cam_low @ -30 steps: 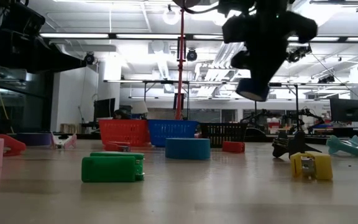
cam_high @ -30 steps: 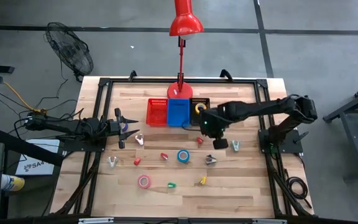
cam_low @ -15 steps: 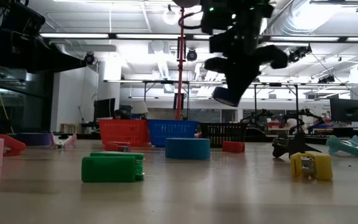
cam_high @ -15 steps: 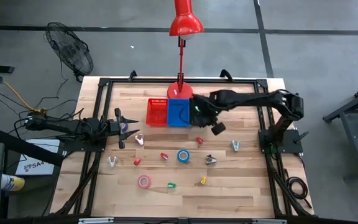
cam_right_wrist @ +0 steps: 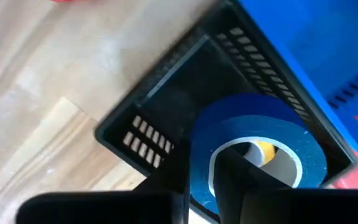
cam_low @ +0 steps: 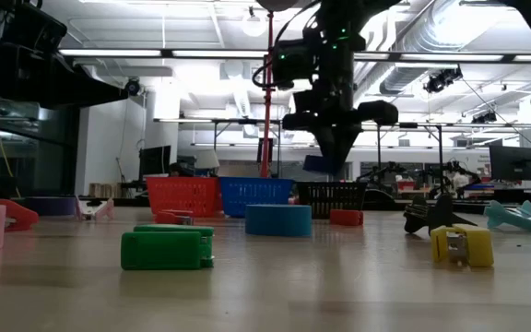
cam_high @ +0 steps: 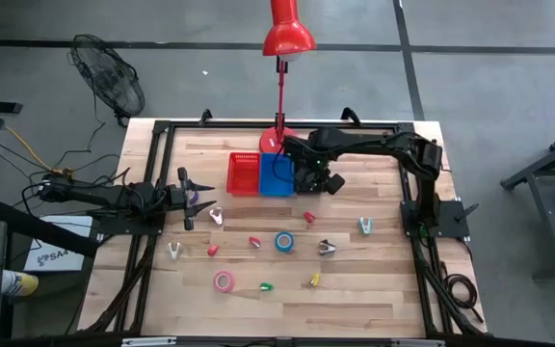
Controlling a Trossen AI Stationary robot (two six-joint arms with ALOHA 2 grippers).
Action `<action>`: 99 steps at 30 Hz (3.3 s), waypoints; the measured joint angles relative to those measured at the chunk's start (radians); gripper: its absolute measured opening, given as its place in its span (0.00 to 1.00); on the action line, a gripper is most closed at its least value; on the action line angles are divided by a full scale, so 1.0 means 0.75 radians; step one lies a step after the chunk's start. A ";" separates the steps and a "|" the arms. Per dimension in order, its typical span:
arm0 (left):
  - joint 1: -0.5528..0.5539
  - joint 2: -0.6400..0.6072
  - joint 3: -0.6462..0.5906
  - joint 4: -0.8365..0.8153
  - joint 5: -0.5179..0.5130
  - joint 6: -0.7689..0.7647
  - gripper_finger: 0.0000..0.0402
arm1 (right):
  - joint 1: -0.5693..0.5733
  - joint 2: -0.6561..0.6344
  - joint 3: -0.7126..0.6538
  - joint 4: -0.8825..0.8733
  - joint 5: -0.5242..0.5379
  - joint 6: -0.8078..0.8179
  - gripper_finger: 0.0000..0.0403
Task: Pick and place Stapler, Stapler remover, tape
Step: Put the blue tape into the black basket, then put the light blue tape into the black basket
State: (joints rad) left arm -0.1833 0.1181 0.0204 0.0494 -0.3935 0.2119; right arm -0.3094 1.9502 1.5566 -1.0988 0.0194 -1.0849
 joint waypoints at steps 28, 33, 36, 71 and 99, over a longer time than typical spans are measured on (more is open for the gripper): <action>0.000 0.001 0.000 -0.005 0.000 0.001 0.45 | -0.009 0.070 -0.002 -0.046 0.035 -0.305 0.09; 0.000 0.000 0.000 -0.006 0.000 0.000 0.45 | -0.009 0.098 -0.004 -0.018 0.084 -0.334 0.09; 0.000 0.000 0.000 -0.005 0.000 0.000 0.45 | -0.009 0.099 -0.004 -0.020 0.081 -0.335 0.09; 0.000 0.000 0.000 -0.005 0.000 0.000 0.45 | -0.006 0.099 -0.003 -0.035 -0.009 -0.207 0.11; 0.000 0.000 0.000 -0.005 0.000 0.000 0.45 | -0.002 0.042 -0.003 -0.016 -0.005 0.243 0.47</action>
State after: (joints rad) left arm -0.1834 0.1183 0.0204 0.0460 -0.3932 0.2122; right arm -0.3111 1.9815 1.5547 -1.1107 0.0159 -0.9029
